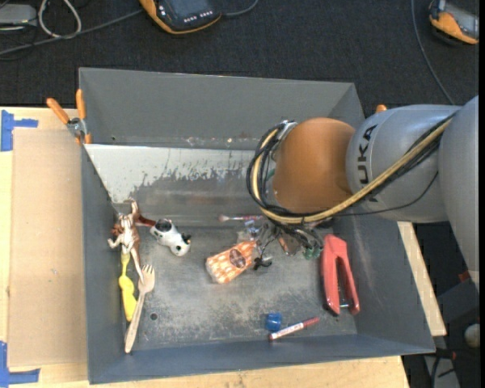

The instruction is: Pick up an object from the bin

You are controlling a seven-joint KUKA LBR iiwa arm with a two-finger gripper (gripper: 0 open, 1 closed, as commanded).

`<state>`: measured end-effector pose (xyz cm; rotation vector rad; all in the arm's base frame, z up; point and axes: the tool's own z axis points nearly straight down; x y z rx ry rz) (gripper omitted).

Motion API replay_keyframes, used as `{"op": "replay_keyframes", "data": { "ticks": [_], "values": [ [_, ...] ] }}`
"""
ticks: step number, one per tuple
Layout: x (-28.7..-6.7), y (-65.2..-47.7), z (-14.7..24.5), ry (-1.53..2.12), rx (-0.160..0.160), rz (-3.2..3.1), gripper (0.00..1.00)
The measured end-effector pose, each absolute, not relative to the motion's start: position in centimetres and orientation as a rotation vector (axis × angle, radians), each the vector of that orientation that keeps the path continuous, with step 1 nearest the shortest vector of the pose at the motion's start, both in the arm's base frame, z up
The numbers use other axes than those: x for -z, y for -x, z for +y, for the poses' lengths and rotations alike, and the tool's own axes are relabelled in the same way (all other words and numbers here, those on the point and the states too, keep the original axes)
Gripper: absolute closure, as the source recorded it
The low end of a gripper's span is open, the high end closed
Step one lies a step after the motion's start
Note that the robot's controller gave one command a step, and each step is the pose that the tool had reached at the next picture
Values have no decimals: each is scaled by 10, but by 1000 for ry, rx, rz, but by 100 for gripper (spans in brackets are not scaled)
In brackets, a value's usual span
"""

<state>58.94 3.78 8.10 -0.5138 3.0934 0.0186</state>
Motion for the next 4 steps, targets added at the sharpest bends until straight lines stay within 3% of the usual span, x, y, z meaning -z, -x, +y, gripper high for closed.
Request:
{"op": "replay_keyframes", "data": {
  "ticks": [1, 2, 3, 4],
  "values": [
    [-127, -588, 39, 512, -21, 3100, 100],
    [-148, -589, 39, 508, -20, 3095, 100],
    [-150, -588, 39, 506, -23, 3102, 100],
    [-183, -588, 40, 503, -23, 3102, 100]
  ]
}}
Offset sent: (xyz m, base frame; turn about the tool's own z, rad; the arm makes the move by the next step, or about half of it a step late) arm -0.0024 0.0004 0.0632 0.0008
